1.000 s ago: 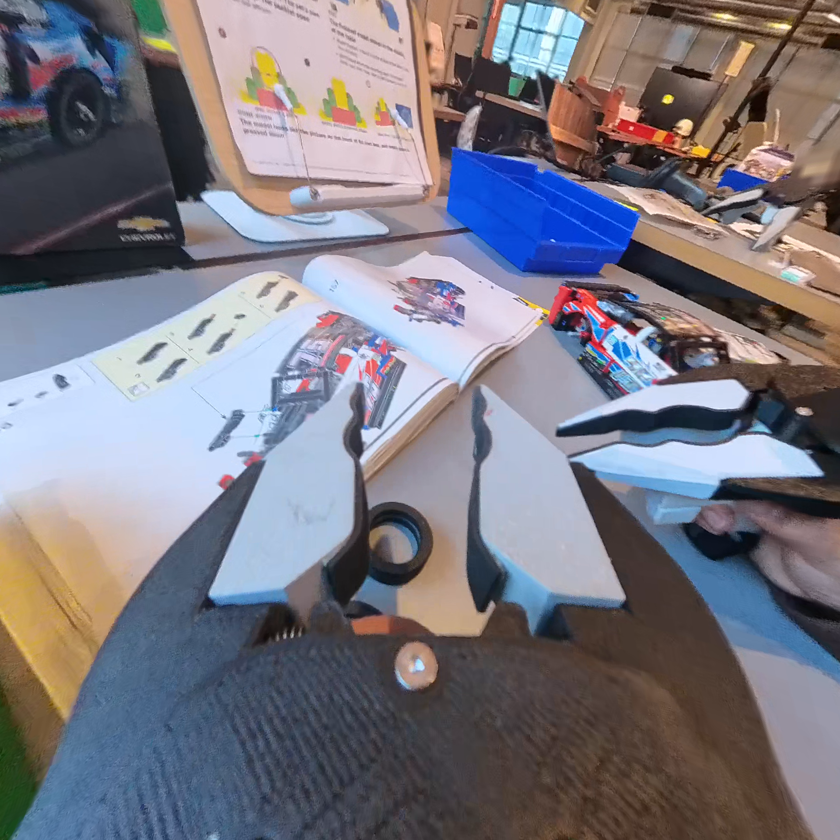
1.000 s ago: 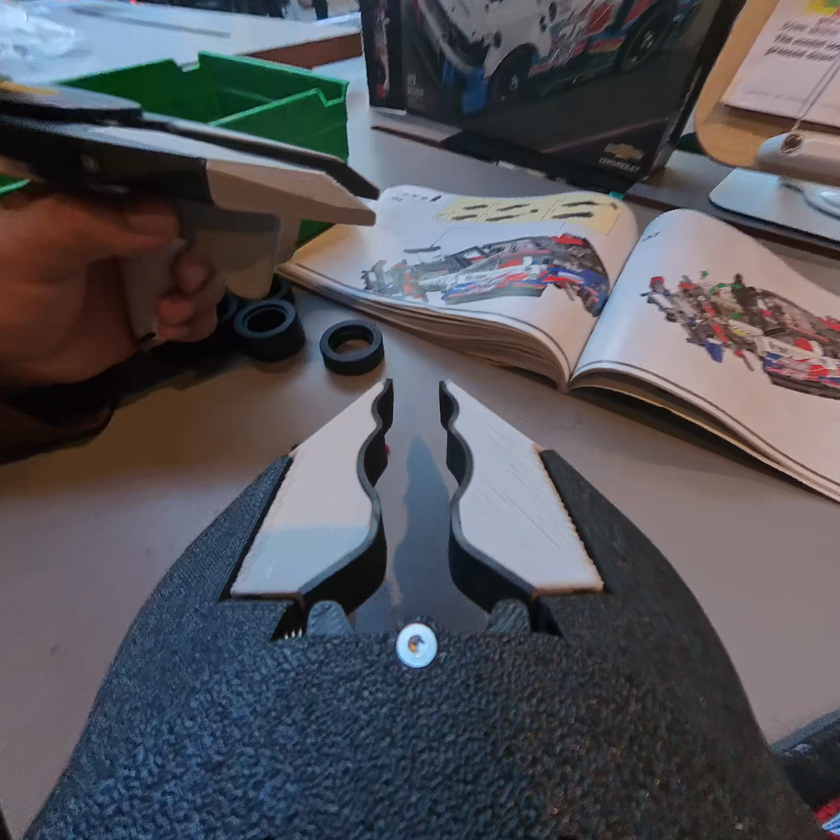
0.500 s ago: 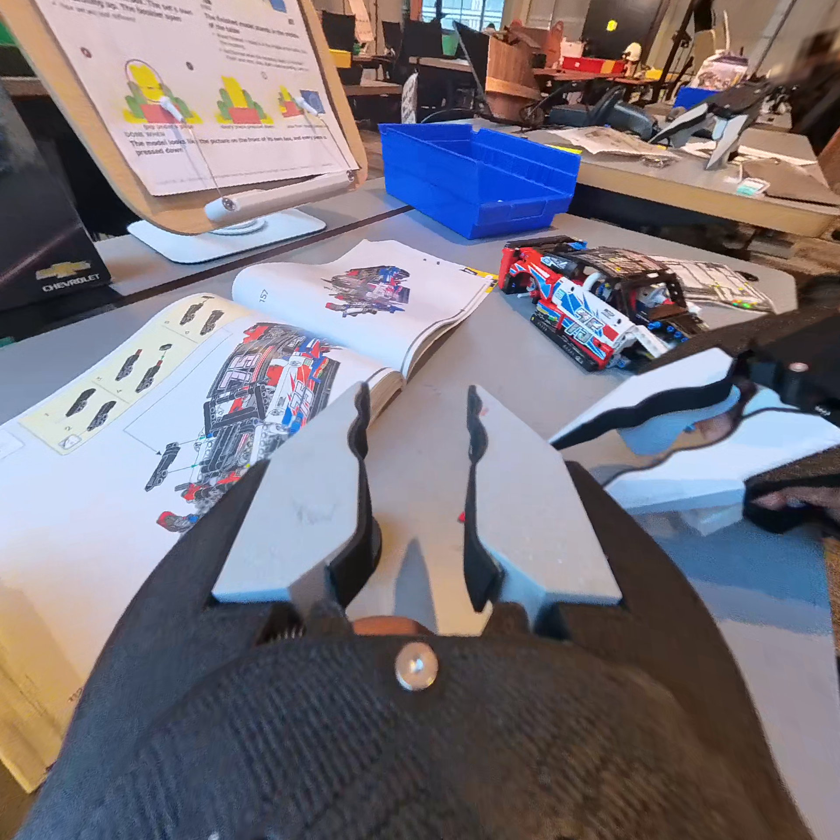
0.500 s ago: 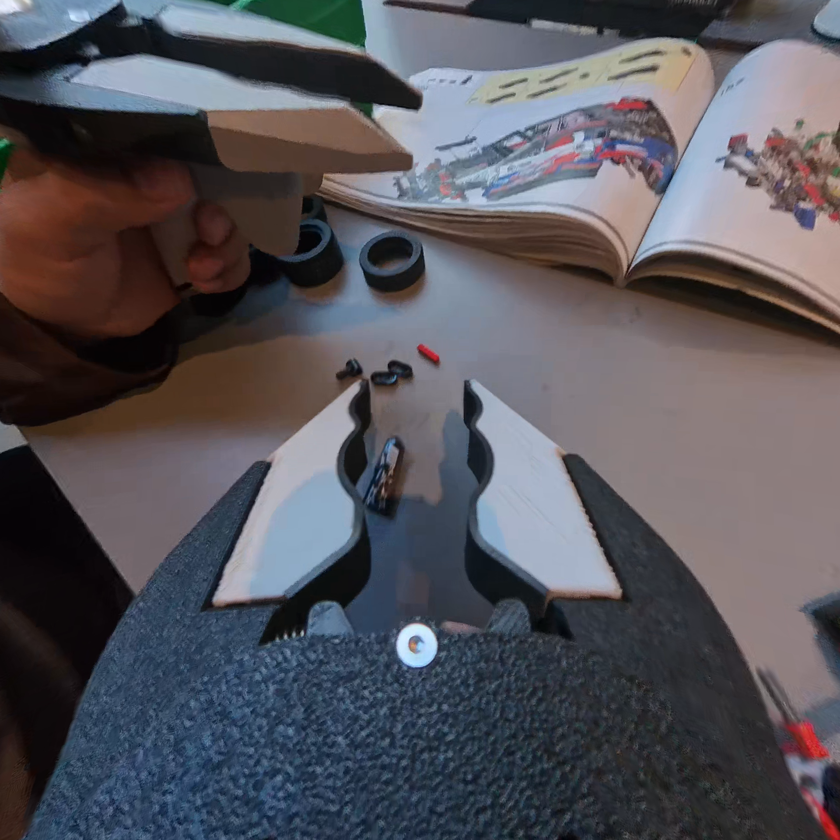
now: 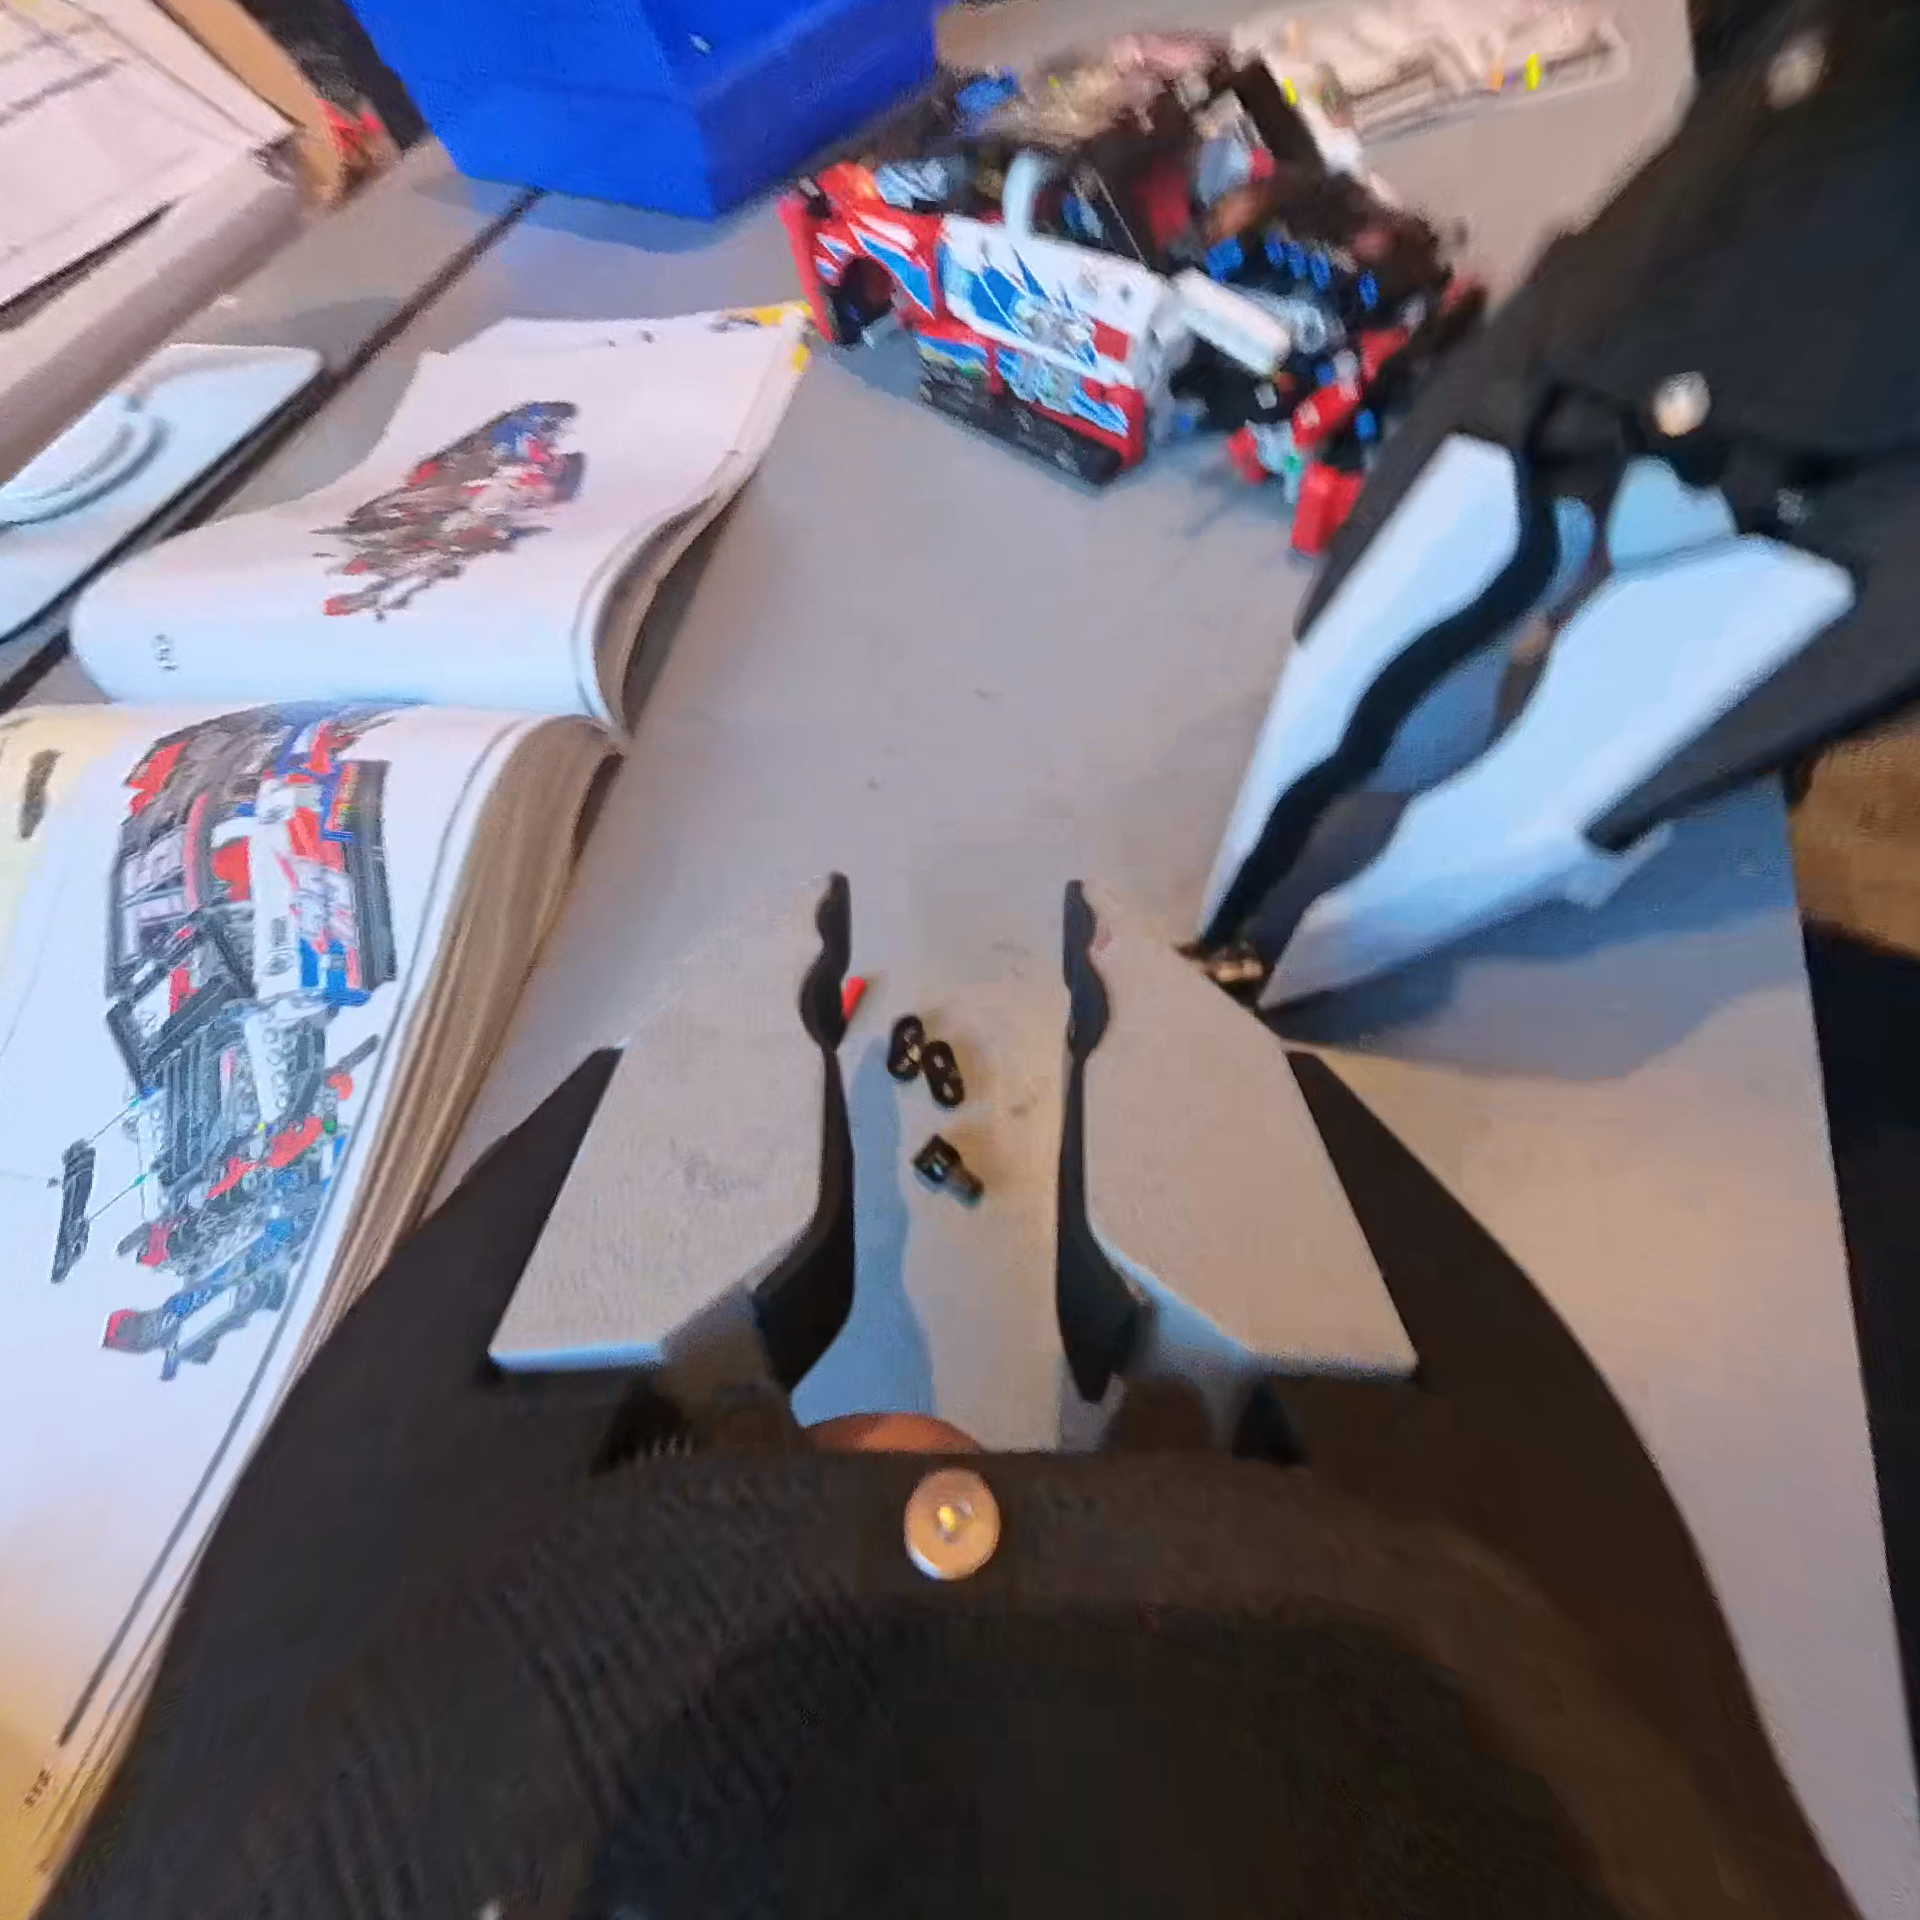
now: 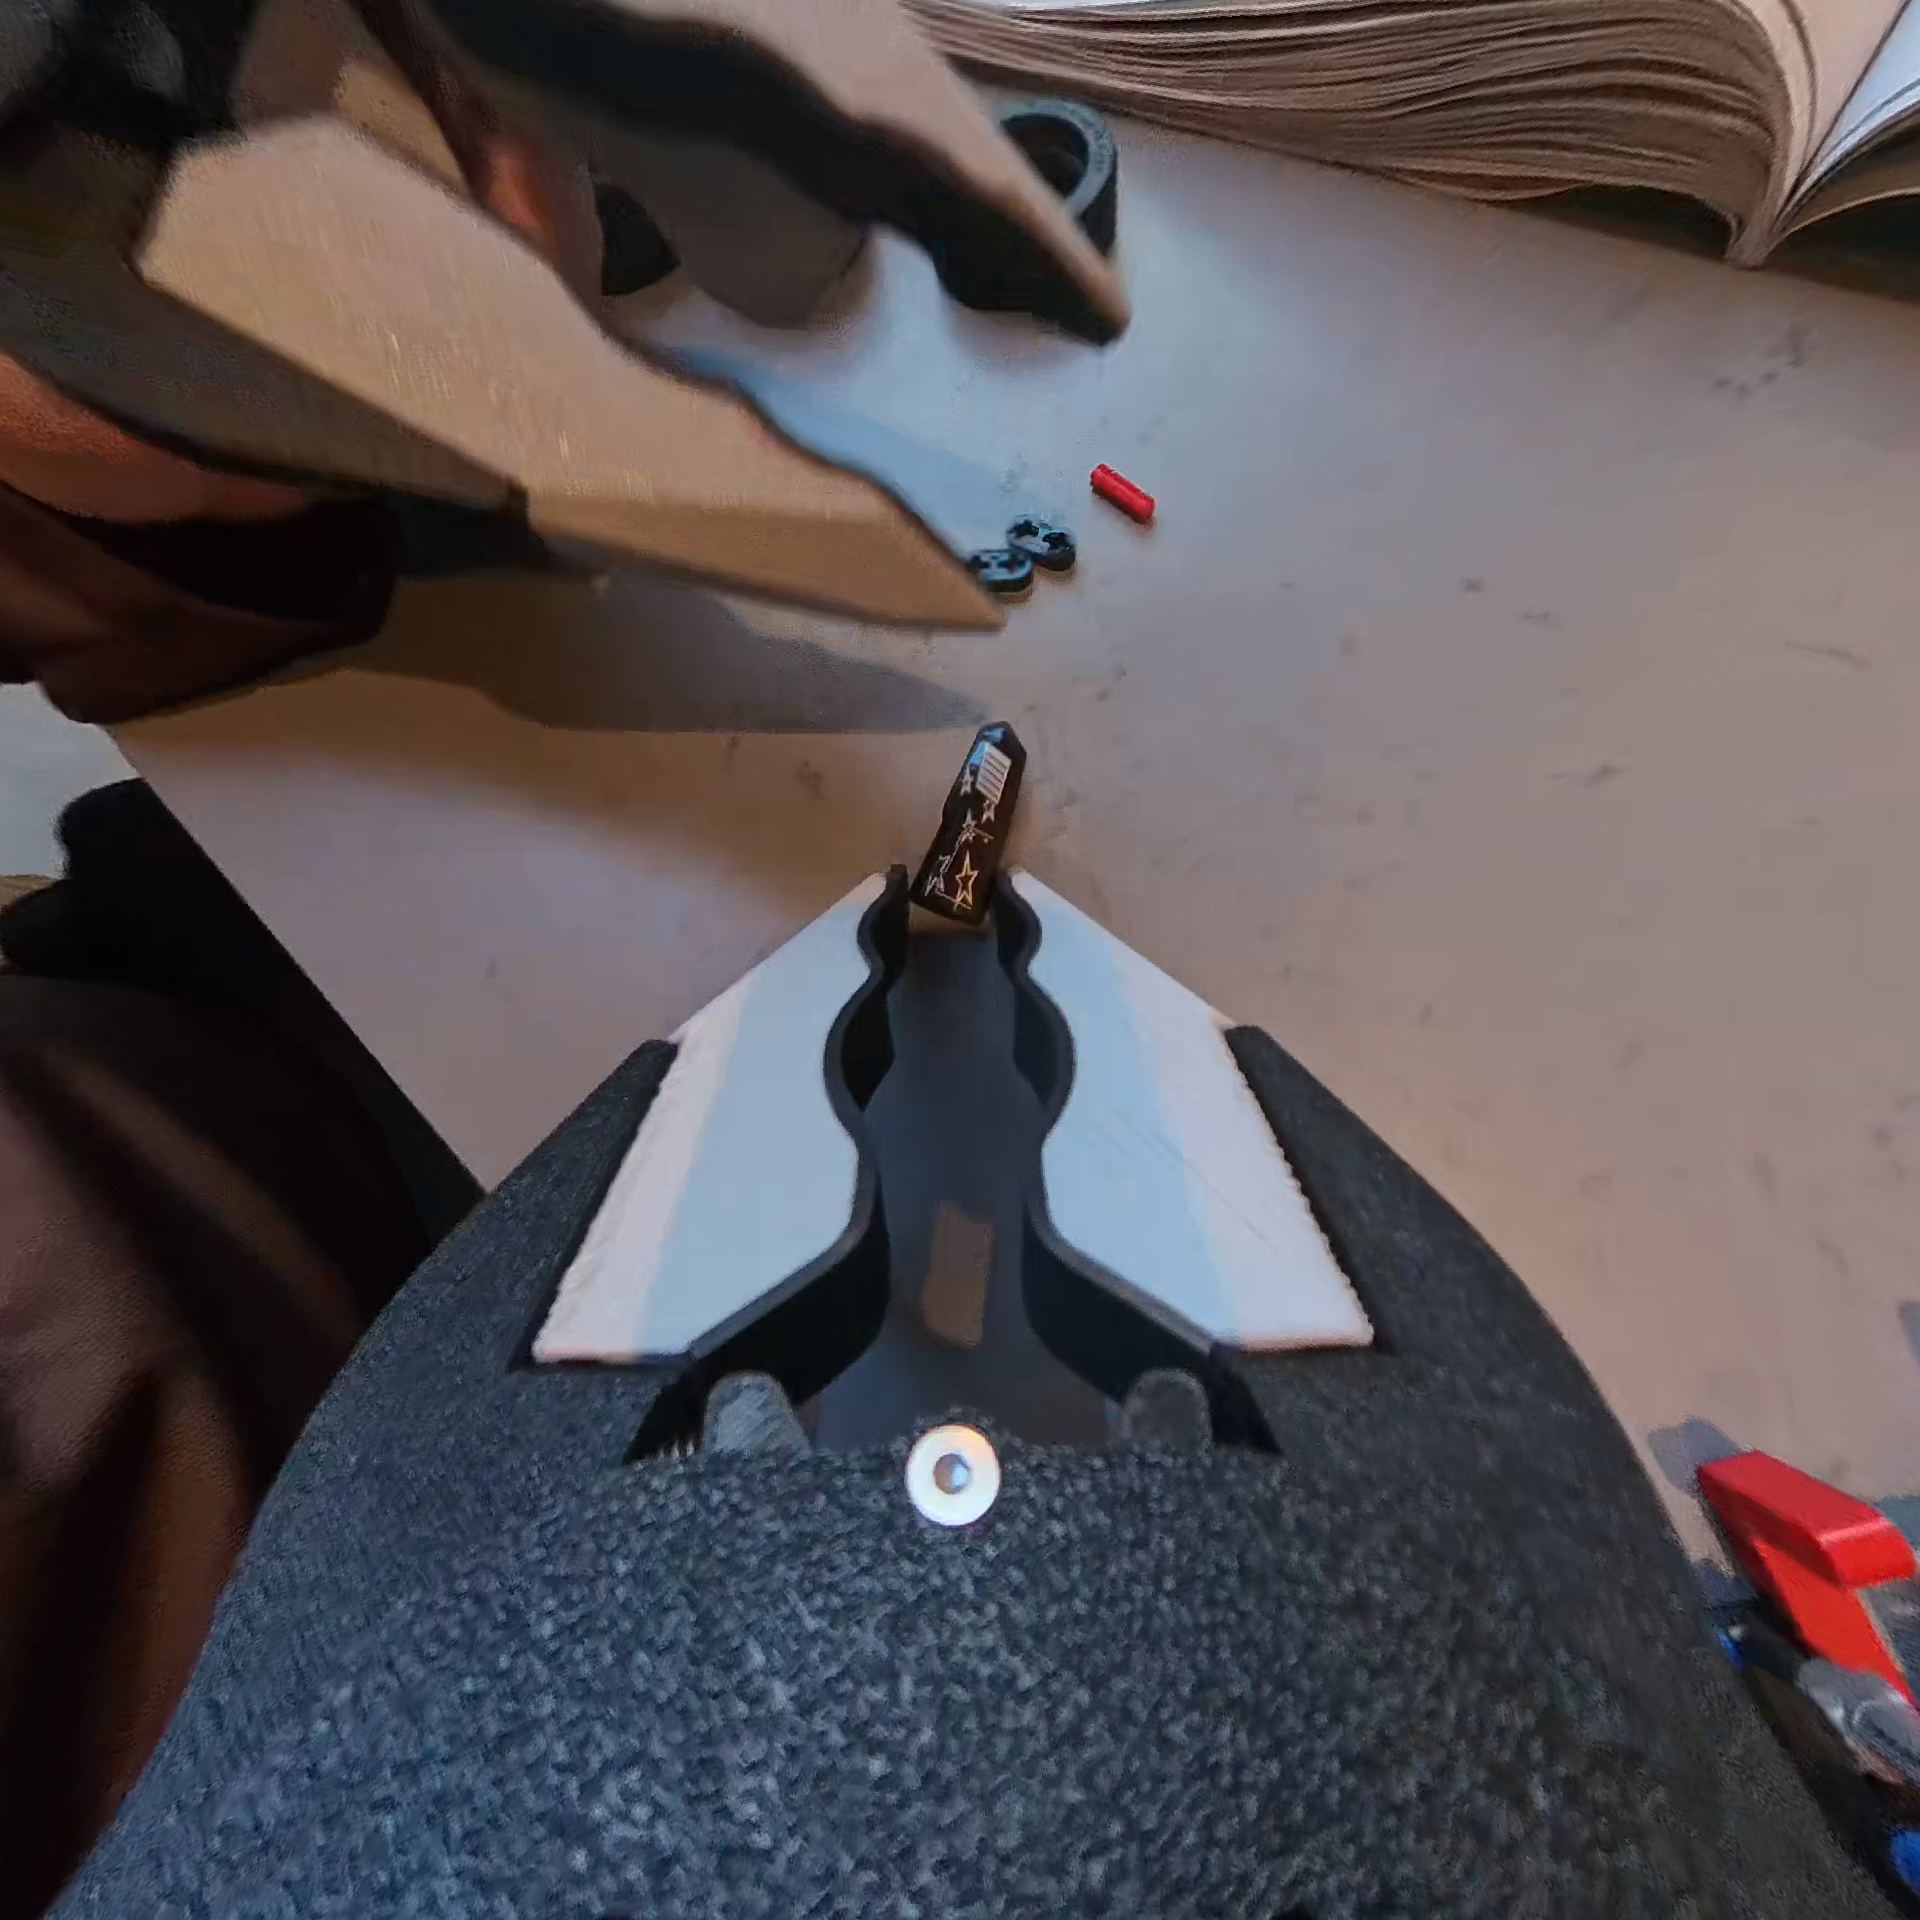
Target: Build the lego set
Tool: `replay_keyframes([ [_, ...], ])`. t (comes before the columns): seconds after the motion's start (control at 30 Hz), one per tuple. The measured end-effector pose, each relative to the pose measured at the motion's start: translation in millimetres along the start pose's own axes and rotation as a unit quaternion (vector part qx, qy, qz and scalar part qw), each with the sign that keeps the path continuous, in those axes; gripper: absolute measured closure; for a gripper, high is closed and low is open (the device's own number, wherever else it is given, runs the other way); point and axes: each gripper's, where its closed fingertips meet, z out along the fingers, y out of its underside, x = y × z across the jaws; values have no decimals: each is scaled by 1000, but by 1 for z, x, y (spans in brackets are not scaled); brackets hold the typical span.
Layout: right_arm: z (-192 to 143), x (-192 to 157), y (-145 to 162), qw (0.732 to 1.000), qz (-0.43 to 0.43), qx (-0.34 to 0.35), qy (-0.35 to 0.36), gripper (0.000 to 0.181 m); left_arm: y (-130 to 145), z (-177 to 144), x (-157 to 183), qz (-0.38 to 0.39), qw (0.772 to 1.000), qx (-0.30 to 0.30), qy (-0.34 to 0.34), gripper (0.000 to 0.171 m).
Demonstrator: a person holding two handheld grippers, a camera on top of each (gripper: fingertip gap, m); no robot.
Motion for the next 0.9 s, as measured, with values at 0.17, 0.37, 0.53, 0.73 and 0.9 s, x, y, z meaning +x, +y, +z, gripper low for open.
replay_keyframes([
  [0.17, -5, -4, -2, 999, 11, 9, -52, 165, 16, 0, 20, 66, 997, -32, 20, 132],
  [0.37, -19, -10, -10, 994, -101, 30, -43, 164, 18, -20, 41, 102, 994, -6, 50, 132],
  [0.53, -16, -29, -13, 980, -187, 37, -62, 164, 32, -41, 54, 142, 988, -12, 53, 132],
  [0.73, 7, -49, -4, 964, -246, 3, -97, 164, 45, -58, 59, 172, 984, -16, 47, 154],
  [0.9, 15, -58, -1, 949, -300, -10, -95, 164, 64, -57, 53, 132, 987, -88, 13, 148],
])
